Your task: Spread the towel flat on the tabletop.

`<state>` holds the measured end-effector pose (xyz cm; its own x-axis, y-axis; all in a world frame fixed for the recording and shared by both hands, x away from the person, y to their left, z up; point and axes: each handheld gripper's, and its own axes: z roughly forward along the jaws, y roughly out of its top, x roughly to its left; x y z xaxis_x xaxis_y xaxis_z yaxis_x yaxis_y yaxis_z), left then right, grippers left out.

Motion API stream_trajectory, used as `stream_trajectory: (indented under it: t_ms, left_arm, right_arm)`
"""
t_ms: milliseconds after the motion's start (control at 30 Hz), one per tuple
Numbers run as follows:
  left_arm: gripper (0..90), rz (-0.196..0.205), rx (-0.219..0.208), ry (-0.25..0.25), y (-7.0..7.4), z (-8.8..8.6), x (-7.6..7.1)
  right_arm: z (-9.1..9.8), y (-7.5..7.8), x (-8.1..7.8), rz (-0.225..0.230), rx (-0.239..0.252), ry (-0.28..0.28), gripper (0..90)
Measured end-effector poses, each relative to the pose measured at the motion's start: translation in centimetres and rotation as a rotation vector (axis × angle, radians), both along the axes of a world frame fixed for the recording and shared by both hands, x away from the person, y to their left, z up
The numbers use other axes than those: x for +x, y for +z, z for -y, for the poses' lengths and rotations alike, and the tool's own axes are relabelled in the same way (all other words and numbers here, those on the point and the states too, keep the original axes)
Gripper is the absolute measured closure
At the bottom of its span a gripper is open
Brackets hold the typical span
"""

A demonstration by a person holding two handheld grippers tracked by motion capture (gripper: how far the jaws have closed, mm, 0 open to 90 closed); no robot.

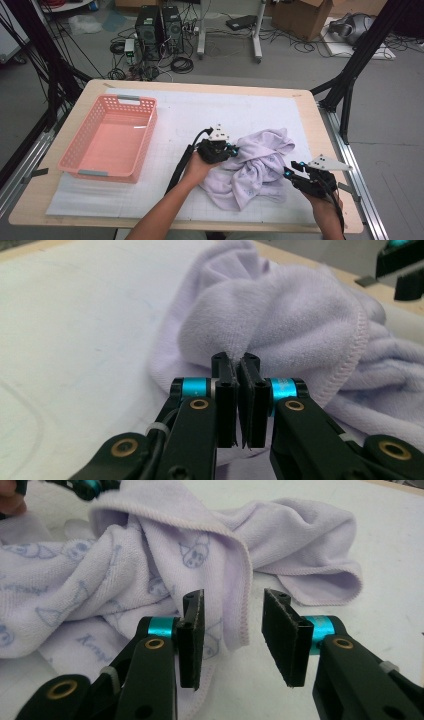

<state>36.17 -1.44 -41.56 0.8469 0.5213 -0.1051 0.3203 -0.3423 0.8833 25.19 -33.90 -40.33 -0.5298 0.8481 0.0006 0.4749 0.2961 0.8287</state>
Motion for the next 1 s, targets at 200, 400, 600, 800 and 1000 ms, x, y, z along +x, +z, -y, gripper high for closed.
stream_trajectory:
  t_ms: [200,400,600,800,1000]
  left_arm:
    - [86.6,0.020,-0.040,0.058,1.0,-1.1,0.9]
    - [86.5,0.026,-0.018,0.027,2.2,0.3,2.1]
    - [86.4,0.022,-0.008,0.004,2.6,1.4,2.6]
    - [83.9,-0.012,-0.039,-0.004,2.4,1.3,2.9]
    - [47.1,-0.061,-0.057,0.069,2.3,0.7,3.2]
  right_arm:
    - [-1.2,0.5,0.9,0.022,-0.013,0.026,60.0]
    - [-2.6,1.9,3.1,0.066,-0.066,0.052,54.6]
    - [-5.5,2.5,6.0,0.092,-0.114,0.182,43.5]
    - [-8.3,2.0,8.2,0.033,-0.200,0.241,77.6]
    - [-6.1,2.2,8.8,0.001,-0.155,0.115,79.5]
